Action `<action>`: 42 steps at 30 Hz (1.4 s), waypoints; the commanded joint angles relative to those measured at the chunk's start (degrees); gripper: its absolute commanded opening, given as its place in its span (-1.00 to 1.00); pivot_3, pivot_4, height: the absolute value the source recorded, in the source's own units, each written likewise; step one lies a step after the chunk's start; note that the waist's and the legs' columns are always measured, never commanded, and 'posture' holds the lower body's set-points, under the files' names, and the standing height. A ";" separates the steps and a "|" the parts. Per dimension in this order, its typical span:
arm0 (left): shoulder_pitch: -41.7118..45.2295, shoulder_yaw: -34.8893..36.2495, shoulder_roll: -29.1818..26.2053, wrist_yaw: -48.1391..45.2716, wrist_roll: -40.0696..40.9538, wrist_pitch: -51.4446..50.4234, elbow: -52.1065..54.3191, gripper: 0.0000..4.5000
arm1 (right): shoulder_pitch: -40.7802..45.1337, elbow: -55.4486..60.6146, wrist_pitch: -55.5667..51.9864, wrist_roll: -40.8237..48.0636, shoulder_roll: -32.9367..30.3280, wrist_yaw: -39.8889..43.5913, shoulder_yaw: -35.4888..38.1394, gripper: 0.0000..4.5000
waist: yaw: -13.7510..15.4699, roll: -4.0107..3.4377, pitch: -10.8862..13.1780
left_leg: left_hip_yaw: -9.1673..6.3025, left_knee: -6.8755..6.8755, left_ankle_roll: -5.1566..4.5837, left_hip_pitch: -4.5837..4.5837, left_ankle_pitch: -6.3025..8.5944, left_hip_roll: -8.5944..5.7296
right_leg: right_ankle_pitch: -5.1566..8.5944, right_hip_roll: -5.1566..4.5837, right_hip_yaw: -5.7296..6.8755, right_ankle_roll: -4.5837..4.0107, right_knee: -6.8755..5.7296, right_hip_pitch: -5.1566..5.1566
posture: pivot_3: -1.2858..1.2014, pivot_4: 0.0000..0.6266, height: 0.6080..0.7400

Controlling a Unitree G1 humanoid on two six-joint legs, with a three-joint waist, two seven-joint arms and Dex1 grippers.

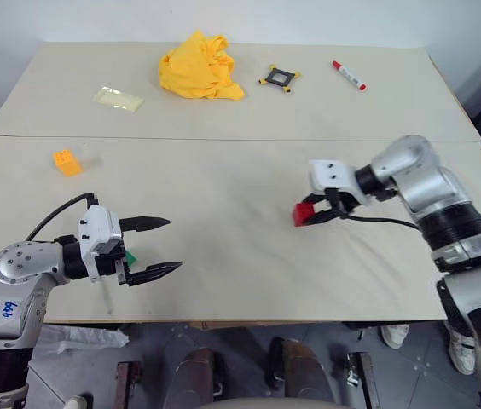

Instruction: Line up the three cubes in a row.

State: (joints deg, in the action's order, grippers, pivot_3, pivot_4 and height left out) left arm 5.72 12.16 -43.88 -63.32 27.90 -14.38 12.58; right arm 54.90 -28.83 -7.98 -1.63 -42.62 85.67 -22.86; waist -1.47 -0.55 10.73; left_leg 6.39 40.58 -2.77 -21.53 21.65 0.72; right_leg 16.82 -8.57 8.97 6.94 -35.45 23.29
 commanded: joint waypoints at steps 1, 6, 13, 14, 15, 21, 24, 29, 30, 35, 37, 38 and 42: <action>0.81 -0.32 0.01 -0.03 0.57 0.42 0.68 1.00 | -3.30 6.61 -3.83 1.46 -1.87 1.72 1.91 -0.34 | -0.05 0.00 0.00 | 0.00 0.01 0.00 0.01 0.00 0.02 | 0.00 0.01 0.01 0.00 -0.01 0.00 | 0.03 -0.52 1.00; 1.72 -1.05 -0.10 -0.61 0.56 0.67 -0.27 1.00 | -8.26 14.27 -8.40 2.56 -2.86 0.69 3.28 -0.34 | -0.06 0.00 0.00 | 0.09 0.01 0.01 0.05 -0.01 0.05 | 0.01 0.02 -0.01 -0.01 -0.01 0.00 | 0.03 -0.52 1.00; 3.23 -1.26 -0.56 -1.77 0.82 0.55 -1.93 1.00 | -10.44 13.36 -6.38 2.37 -2.32 -1.09 5.18 0.08 | -0.04 0.01 0.00 | 0.09 0.07 0.01 0.07 -0.01 0.04 | 0.01 0.02 -0.02 -0.01 -0.01 -0.04 | 0.03 -0.52 1.00; 3.43 -0.99 -0.49 -1.67 0.65 0.93 -2.24 1.00 | -10.25 12.68 -5.36 2.46 -2.33 -1.16 5.57 0.24 | -0.02 -0.01 0.01 | 0.09 0.07 0.01 0.07 -0.01 0.04 | 0.01 0.01 -0.02 -0.01 -0.01 -0.04 | 0.03 -0.52 1.00; 3.55 -0.80 -0.41 -1.59 0.49 1.24 -2.44 1.00 | -10.11 12.20 -4.74 2.52 -2.29 -1.23 5.83 0.39 | -0.03 -0.02 0.02 | 0.11 0.07 0.01 0.07 -0.01 0.02 | 0.01 0.00 -0.03 -0.01 -0.01 -0.03 | 0.03 -0.52 1.00; 1.29 7.13 -0.81 1.38 1.78 2.47 -5.96 1.00 | -12.65 7.19 10.86 13.49 -1.30 4.23 15.23 0.99 | -0.07 0.00 0.03 | 0.11 0.08 0.01 0.06 -0.01 0.04 | 0.01 0.01 -0.02 -0.01 0.00 -0.03 | 0.03 -0.52 1.00; -1.61 14.67 -1.45 2.28 2.89 3.10 -9.92 1.00 | -14.26 4.79 13.43 20.83 -0.63 6.40 20.62 0.99 | -0.10 0.01 0.03 | 0.11 0.07 0.01 0.08 -0.01 0.05 | 0.01 0.01 -0.02 -0.01 -0.01 -0.04 | 0.03 -0.52 1.00; -11.68 26.35 -2.62 -0.77 4.77 3.92 -15.86 1.00 | -19.52 9.88 6.74 30.33 -1.79 6.71 24.53 0.99 | -0.19 0.00 0.03 | 0.13 0.04 0.01 0.11 0.00 0.10 | 0.01 0.02 0.03 -0.01 -0.01 -0.04 | 0.03 -0.52 1.00; -14.72 28.56 -2.80 -1.10 4.45 3.61 -17.74 1.00 | -20.95 11.44 5.58 32.43 -0.97 6.24 25.69 0.99 | -0.17 0.00 0.03 | 0.15 0.04 0.01 0.11 0.00 0.11 | 0.01 0.01 0.02 -0.01 0.00 -0.04 | 0.03 -0.52 1.00; -23.59 33.64 -2.80 -1.51 3.63 4.05 -23.34 1.00 | -25.10 14.21 5.55 36.13 3.49 1.20 29.15 0.99 | -0.06 0.04 0.04 | 0.20 0.05 0.01 0.21 0.00 0.13 | 0.01 0.01 -0.02 -0.02 0.01 -0.11 | 0.03 -0.52 1.00; -26.06 33.95 -2.44 -1.86 3.38 4.53 -24.19 1.00 | -27.26 15.21 8.81 35.76 5.09 1.08 29.91 0.99 | 0.36 0.05 0.04 | 0.17 0.07 0.02 0.28 0.01 0.11 | 0.01 -0.04 -0.02 -0.02 0.02 -0.23 | 0.03 -0.52 1.00; -26.87 34.16 -2.21 -1.97 3.48 4.44 -25.50 1.00 | -28.59 16.84 8.71 36.13 5.81 0.68 30.10 0.99 | 0.54 0.05 0.04 | 0.16 0.08 0.01 0.32 0.01 0.11 | 0.01 -0.06 -0.02 -0.02 0.03 -0.29 | 0.03 -0.52 1.00; -29.11 34.28 -0.96 -2.03 2.87 6.98 -30.49 1.00 | -32.82 22.92 11.03 36.99 8.87 -0.67 30.63 0.99 | 0.85 0.05 0.04 | 0.14 0.08 0.06 0.39 0.05 0.12 | 0.02 -0.07 -0.02 -0.03 0.03 -0.32 | 0.03 -0.52 1.00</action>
State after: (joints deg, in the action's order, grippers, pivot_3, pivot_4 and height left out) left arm -21.73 44.95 -45.50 -65.10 30.96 -8.81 -17.70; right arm 22.53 -9.34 0.96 33.75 -33.92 85.27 5.93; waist -0.62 -0.50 10.76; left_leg 6.53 40.66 -2.70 -21.14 21.71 0.84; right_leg 16.84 -8.64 8.94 6.90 -35.43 22.96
